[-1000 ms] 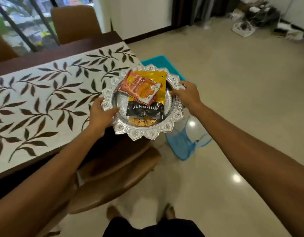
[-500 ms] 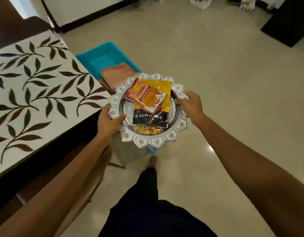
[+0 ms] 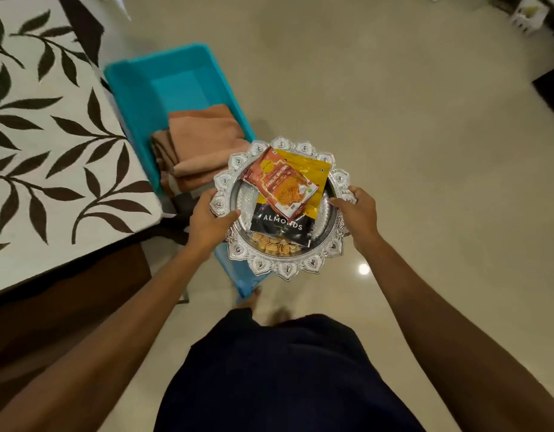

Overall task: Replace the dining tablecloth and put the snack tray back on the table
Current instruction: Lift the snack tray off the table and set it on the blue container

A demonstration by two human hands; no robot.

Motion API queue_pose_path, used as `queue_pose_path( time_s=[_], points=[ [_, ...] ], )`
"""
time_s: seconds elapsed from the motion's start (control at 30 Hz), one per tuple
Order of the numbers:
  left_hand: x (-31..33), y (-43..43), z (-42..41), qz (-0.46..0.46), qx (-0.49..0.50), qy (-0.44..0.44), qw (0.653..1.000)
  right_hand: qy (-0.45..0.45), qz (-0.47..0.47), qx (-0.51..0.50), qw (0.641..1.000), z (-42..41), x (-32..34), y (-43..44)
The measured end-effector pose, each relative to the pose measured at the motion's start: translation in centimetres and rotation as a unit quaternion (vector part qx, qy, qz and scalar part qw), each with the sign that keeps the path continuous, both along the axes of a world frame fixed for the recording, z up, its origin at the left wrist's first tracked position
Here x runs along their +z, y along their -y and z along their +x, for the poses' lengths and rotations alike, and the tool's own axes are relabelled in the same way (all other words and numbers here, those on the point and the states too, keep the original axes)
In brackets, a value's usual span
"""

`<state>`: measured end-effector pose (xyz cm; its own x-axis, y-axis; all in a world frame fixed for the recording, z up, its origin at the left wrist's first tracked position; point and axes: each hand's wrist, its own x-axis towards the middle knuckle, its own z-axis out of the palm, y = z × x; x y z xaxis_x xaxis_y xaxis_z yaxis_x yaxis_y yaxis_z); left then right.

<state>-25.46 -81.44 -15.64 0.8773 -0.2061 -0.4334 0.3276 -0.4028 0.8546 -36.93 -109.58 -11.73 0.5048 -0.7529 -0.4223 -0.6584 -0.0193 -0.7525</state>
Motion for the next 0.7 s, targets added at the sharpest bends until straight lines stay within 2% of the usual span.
queue_pose_path(
  time_s=[0.3,0.7],
  points=[
    [-1.4,9.9,3.7,-0.041,0.113,0.000,0.993,0.013,-0.001,0.106,0.994,10.4,-1.6,11.7],
    [-1.8,27.8,8.8,-0.035,0.303,-0.050,0.951,0.003,0.020,0.272,0.962,26.7,-2.2,28.8]
  ],
)
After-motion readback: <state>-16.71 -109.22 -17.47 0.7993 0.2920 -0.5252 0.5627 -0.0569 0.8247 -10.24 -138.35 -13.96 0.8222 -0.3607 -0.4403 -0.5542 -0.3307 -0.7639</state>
